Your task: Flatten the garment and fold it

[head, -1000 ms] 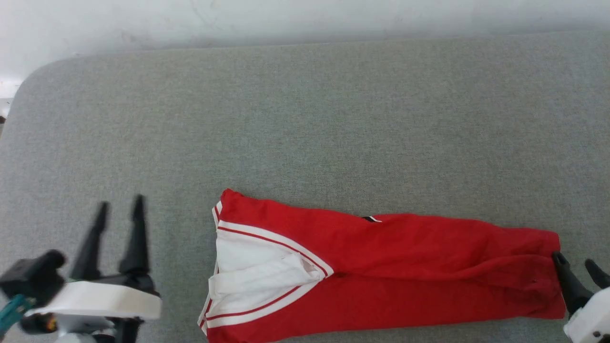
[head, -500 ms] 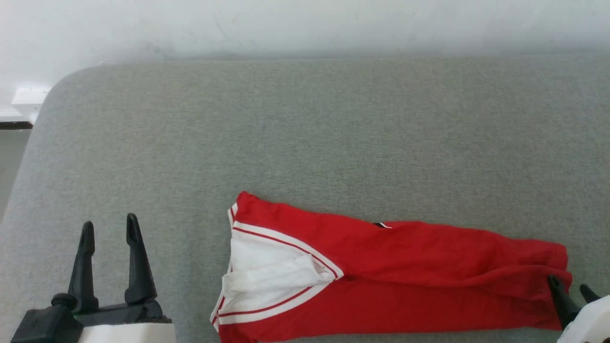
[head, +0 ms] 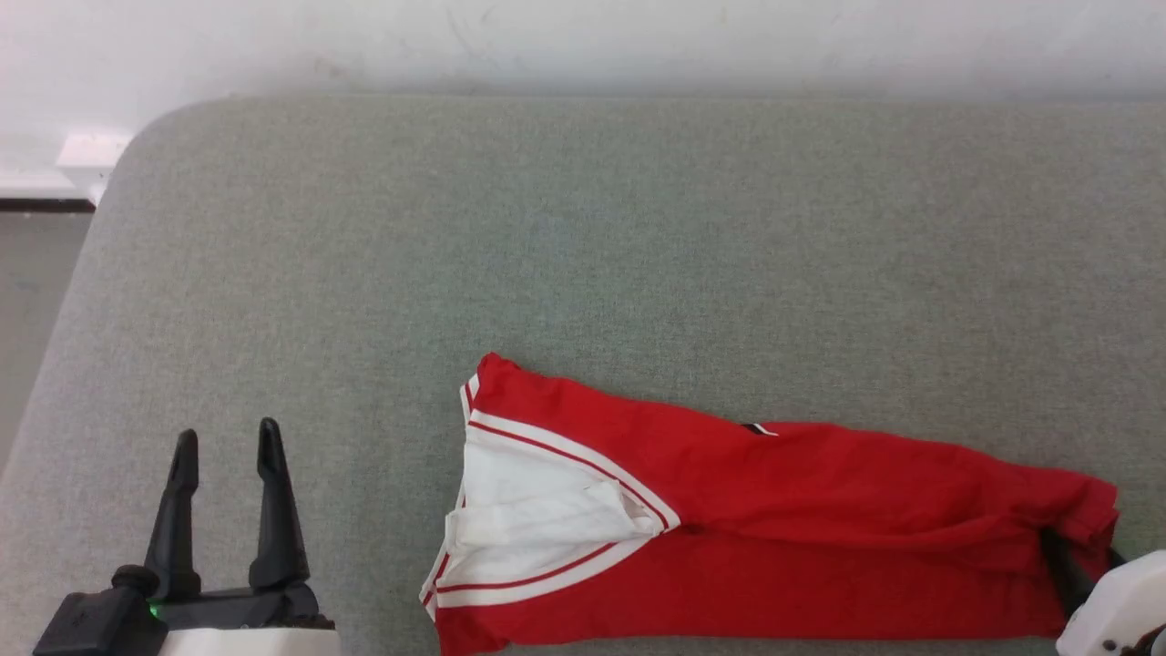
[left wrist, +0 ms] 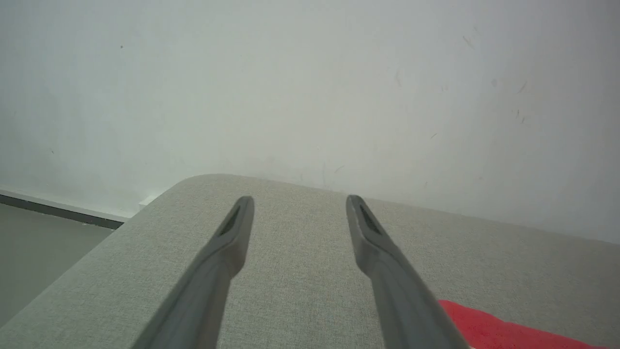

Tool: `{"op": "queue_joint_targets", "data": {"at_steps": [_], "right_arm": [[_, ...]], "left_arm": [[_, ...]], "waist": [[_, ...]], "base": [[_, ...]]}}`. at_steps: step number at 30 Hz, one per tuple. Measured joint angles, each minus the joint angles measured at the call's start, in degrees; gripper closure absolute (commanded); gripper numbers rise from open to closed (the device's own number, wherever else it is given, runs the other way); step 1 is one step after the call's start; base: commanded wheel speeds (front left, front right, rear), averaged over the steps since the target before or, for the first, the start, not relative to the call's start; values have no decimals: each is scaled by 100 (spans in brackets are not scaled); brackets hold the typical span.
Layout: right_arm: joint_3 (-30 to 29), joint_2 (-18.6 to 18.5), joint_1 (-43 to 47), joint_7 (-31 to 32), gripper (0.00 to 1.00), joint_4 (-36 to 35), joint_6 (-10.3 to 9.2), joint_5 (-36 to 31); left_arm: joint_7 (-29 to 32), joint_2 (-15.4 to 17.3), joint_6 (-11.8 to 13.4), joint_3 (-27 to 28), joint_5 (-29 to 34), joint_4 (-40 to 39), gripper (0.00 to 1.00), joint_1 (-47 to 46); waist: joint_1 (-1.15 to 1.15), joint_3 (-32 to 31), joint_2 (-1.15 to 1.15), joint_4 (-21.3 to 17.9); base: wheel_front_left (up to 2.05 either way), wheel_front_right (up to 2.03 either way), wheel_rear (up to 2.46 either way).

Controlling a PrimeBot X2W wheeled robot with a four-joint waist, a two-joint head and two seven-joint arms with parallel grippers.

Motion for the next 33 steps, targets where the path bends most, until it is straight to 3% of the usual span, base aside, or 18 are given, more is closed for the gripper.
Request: {"op": "queue_joint_targets", "data": {"at_steps": [4, 7, 21, 33], "right_arm": [[-27, -41, -120, 88, 0, 16, 0, -1], [-79, -57, -180, 256, 100, -43, 1, 16], [-230, -44, -343, 514, 100, -479, 7, -104], [-1077, -814, -772, 489, 100, -168, 7, -672]], "left_arm": [[0, -52, -107, 1, 0, 34, 0, -36], [0, -86, -186, 1, 0, 56, 0, -100], [0, -237, -350, 16, -1, 201, 0, -276], [0, -285, -452, 68, 26, 324, 0, -275]], "waist": [[0, 156, 0, 22], [0, 272, 0, 28], [1, 392, 0, -118], [1, 272, 0, -180]], "base": [[0, 0, 0], [0, 0, 0], [0, 0, 0], [0, 0, 0]]}}
